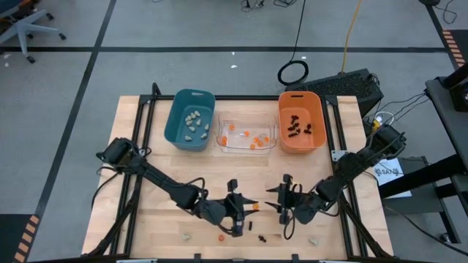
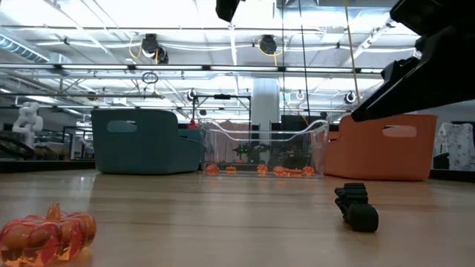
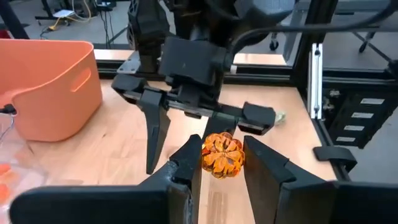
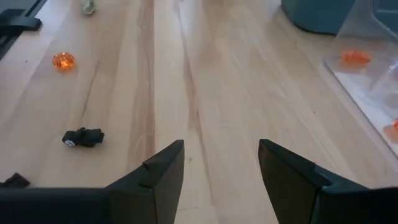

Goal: Sort Halloween decoration
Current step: Put the orange pumpkin toy into the transparent bin

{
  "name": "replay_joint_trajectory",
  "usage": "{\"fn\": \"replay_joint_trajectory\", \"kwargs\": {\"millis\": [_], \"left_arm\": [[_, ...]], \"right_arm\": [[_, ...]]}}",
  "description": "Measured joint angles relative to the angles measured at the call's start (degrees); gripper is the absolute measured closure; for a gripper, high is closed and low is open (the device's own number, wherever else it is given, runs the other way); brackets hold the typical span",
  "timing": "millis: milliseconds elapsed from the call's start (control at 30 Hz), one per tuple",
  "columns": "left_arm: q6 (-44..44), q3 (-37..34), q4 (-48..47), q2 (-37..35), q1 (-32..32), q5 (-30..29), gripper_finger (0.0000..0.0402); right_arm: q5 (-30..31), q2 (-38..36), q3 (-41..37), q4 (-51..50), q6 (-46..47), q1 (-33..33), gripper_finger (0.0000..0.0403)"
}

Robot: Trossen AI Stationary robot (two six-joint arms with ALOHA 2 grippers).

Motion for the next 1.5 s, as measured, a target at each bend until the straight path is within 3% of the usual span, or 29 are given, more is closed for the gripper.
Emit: {"fn": "replay_joint_trajectory", "kwargs": {"millis": [200, 367, 700, 833, 1333, 1500], "left_arm": [[0.6, 0.0, 0.0, -0.1, -0.2, 0.0, 0.0313], [9.5, 0.0, -1.1, -0.1, -0.3, -0.5, 0.0313], [45.3, 0.0, -1.2, -0.1, -0.2, -1.1, 0.0313], [53.6, 0.0, -1.1, -0.1, 0.2, -1.1, 0.0313], [53.1, 0.0, -1.1, -0.1, 0.8, -1.1, 0.0313], [42.4, 0.0, -1.1, -0.1, 0.9, -1.1, 0.0313]], "right_arm": [[2.1, 0.0, 0.0, 1.7, 0.1, 1.7, 0.0213], [2.4, 0.0, 0.0, 3.5, -0.2, 2.0, 0.0213], [4.1, 0.0, 0.0, 3.4, -1.4, 2.0, 0.0213], [4.2, 0.0, -0.1, 3.3, -1.8, 2.0, 0.0213], [5.6, 0.0, -0.1, 3.3, -5.5, 2.0, 0.0213], [6.5, 0.0, -0.1, 3.3, -8.2, 1.9, 0.0213]]}}
